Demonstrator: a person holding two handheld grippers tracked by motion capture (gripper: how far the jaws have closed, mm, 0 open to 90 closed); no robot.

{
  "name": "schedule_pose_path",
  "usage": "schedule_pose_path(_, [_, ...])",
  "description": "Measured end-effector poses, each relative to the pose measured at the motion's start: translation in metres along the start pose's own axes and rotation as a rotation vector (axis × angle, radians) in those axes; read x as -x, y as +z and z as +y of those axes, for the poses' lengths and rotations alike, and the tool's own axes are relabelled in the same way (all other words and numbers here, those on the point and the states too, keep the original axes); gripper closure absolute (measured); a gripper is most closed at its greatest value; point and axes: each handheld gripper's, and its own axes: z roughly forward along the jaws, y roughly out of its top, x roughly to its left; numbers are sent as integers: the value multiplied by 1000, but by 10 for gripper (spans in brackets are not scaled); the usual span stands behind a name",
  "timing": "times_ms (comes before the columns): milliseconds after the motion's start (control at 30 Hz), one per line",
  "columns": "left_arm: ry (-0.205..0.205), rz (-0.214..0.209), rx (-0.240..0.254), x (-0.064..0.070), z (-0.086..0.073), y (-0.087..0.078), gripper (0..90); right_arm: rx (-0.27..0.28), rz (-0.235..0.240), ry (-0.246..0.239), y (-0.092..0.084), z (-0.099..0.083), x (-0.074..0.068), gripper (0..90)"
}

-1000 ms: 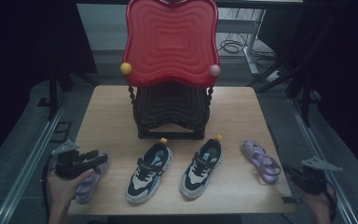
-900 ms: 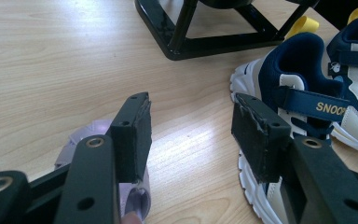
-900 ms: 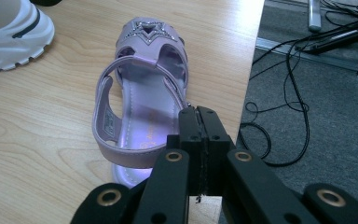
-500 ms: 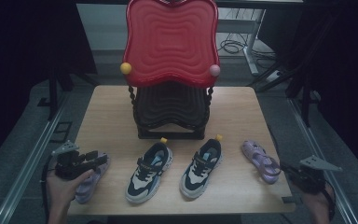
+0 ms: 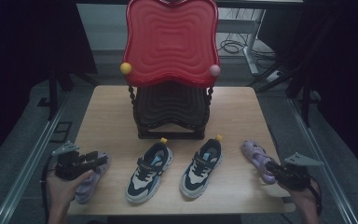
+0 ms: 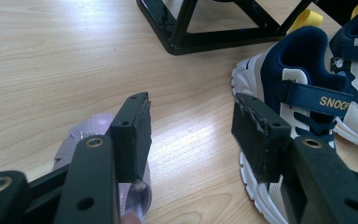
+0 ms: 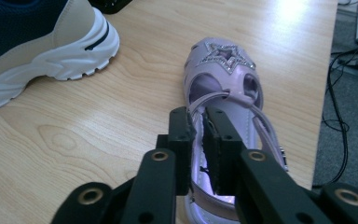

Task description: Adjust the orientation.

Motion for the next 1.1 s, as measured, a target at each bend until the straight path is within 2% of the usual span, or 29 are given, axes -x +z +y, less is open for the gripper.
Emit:
schedule_pose_path(200, [-2,1,-4,-1,-1,0,466,-31,-3,1,7,-1,0,738])
schedule_pose_path(367, [-6,4,1,-2,-1,0,465,-6,-24,27,-1,0,8,720])
schedule_pose_path(500, [-5,4,-5,-1,-1,0,465,-8,-8,27,0,0,7,700])
schedule_pose_path(567, [-3,2,-10,-1,-1,1,464,-32,10,13,7,1,3,668])
schedule_pose_path(800, [-6,4,-12,-2,-2,1,463,-101,14,13,24,3,-1,646])
schedule_pose_path(900, [-8,5,-10,-2,-2,0,463,-123,15,18,30,3,-2,667])
schedule_pose_path(1000, [-9,7,-9,-3,-3,-2,462,-147,12,19,35,1,-2,754])
schedule_pose_path(1100, [-15,14,-6,-3,-3,-7,460,-142,19,28,36,-1,0,831])
